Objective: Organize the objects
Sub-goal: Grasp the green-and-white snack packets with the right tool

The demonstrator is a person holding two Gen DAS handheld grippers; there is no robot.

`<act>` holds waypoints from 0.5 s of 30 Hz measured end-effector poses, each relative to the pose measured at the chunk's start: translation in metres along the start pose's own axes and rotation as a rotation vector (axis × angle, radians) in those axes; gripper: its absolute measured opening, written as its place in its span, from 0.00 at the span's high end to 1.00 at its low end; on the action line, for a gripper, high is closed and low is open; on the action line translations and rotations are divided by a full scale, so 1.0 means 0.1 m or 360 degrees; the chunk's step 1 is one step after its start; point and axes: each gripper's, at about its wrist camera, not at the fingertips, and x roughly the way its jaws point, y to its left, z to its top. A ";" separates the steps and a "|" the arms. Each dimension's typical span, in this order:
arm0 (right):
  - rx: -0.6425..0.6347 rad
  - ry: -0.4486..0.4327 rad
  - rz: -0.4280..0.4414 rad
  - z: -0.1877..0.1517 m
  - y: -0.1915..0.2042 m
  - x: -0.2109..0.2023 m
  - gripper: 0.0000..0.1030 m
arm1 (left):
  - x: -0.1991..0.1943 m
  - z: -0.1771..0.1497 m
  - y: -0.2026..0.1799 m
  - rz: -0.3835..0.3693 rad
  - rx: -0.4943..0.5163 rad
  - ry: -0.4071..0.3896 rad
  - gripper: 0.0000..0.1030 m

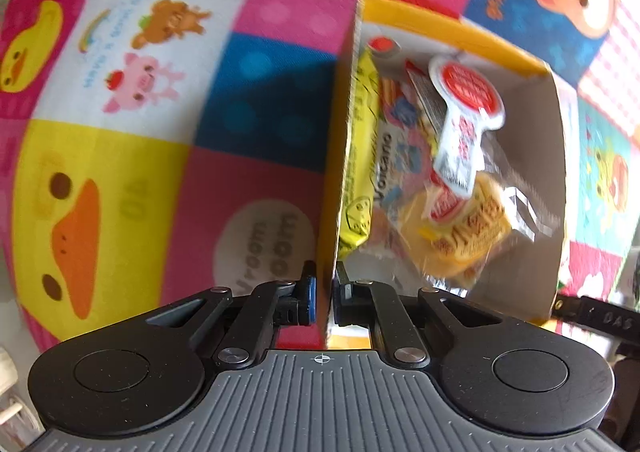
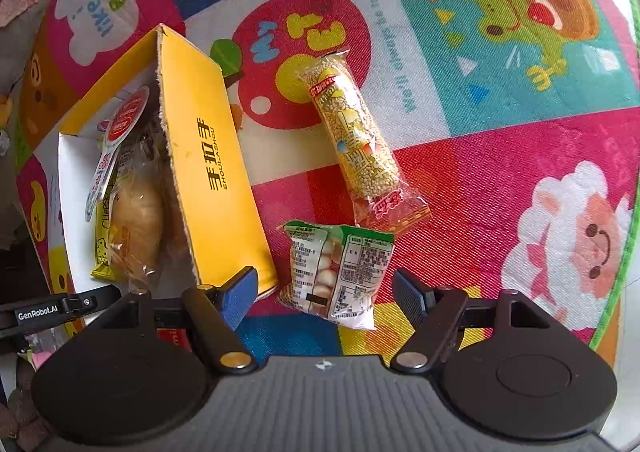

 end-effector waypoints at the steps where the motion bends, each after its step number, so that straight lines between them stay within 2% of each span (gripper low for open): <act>1: 0.0014 0.0018 -0.0004 0.02 0.00 0.05 0.28 | -0.02 0.03 0.00 0.0019 -0.0023 -0.0020 0.91; 4: 0.0060 0.0076 -0.0037 0.05 0.02 0.17 0.28 | -0.06 0.10 0.06 0.0043 -0.0084 -0.0046 0.91; 7: 0.0044 0.0074 -0.0135 0.04 0.07 0.24 0.28 | -0.09 0.18 0.14 0.0044 -0.0100 -0.0041 0.91; 13: -0.0085 0.0077 -0.0212 -0.02 0.23 0.27 0.29 | 0.06 0.10 0.18 0.0084 -0.0063 0.0049 0.90; 15: -0.0121 0.0082 -0.0239 -0.04 0.24 0.24 0.43 | 0.09 0.09 0.19 0.0070 -0.0067 0.0058 0.90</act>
